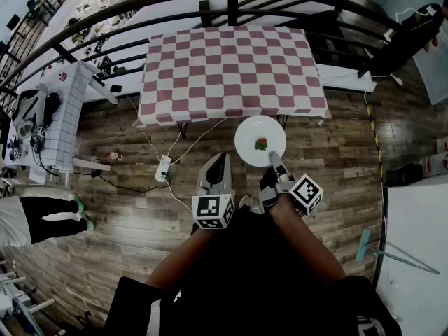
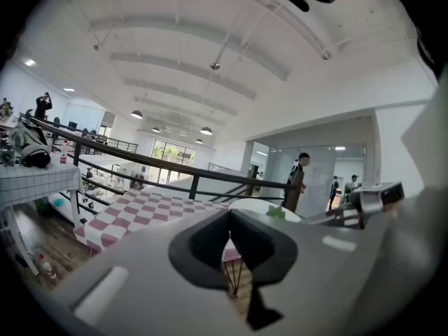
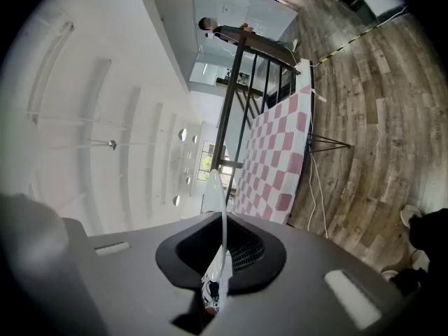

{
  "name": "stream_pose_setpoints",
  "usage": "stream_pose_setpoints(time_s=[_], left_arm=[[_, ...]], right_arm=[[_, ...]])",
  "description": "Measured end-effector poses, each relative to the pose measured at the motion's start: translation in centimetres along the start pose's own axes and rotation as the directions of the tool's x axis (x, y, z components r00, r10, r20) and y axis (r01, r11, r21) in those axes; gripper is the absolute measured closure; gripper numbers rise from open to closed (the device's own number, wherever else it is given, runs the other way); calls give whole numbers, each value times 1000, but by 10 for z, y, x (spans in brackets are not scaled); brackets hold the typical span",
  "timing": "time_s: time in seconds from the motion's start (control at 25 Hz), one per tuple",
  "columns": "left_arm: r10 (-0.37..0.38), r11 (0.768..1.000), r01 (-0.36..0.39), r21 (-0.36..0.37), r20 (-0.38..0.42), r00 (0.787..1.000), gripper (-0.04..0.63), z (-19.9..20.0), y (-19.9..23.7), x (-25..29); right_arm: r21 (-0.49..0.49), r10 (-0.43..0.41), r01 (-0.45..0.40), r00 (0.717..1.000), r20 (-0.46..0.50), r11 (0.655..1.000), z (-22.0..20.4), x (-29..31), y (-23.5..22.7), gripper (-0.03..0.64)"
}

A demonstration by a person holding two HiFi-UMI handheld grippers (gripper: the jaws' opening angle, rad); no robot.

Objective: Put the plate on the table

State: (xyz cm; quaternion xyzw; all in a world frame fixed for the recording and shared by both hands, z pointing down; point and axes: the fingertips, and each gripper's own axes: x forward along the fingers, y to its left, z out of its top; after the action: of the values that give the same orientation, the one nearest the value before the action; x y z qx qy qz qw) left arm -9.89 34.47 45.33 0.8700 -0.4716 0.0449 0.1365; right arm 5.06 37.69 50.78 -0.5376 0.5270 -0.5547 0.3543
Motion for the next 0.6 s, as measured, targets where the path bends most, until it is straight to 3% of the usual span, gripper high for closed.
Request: stream_pose_setpoints(time_s=[0.28,0.6], left_arm=[[6,1000,-6,4,6,1000,586,-4,-2,0],[20,1000,-20,19,23,1000,585,0,-3,8]], right_arm=[[-1,-53,53,999,2,999,7,-5,-12,607],[4,-39,39,999,5,999,19,-3,-15,607]])
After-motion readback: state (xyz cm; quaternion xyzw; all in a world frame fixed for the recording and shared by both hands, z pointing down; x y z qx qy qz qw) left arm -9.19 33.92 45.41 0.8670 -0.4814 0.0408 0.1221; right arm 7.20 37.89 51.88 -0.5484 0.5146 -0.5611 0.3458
